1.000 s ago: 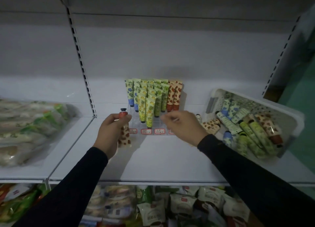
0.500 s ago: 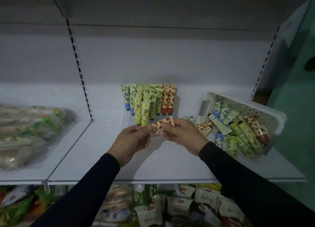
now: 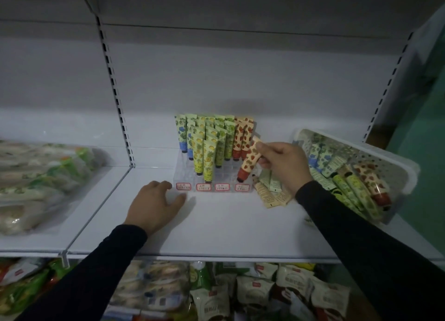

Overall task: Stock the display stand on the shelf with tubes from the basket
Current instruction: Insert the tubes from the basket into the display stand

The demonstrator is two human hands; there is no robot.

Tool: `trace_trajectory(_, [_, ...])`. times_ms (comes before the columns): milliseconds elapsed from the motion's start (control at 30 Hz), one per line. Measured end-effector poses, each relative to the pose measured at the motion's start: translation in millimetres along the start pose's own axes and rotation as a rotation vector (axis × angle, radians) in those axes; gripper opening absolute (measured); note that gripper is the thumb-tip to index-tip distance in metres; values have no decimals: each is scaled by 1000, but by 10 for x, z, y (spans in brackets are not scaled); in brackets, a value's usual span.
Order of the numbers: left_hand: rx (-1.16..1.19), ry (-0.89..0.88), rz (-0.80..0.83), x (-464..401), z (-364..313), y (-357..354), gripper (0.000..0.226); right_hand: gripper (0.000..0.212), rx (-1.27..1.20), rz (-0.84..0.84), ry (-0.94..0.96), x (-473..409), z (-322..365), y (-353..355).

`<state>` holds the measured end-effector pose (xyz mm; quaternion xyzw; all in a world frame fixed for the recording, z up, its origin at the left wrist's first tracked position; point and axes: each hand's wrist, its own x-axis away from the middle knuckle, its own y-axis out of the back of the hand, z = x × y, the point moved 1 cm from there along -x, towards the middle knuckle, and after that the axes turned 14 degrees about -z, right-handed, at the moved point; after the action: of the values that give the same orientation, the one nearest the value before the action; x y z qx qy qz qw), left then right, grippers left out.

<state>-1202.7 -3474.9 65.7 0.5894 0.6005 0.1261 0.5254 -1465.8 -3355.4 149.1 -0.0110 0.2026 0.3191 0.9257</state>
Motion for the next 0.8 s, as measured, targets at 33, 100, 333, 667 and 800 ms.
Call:
trace_trajectory(33, [-44,-13,36,-2,52,-46,57,9,-4,-46,20,-62,21,5])
trace_trajectory(100, [-73,-74,94,1,126,-136,60,14,26,-112,55,-183,46,-13])
trace_trajectory(333, [-132,-206,107,-71,253,-294,60,27,189,-140,172,-459,40,-166])
trace_trajectory(667, [-116,-219,58,-73,274,-331,52,29,281,-85,246,-514,-71,-430])
trace_trajectory(800, [-112,-220,58,-77,282,-345,50,38,465,-74,411,-502,-20,-494])
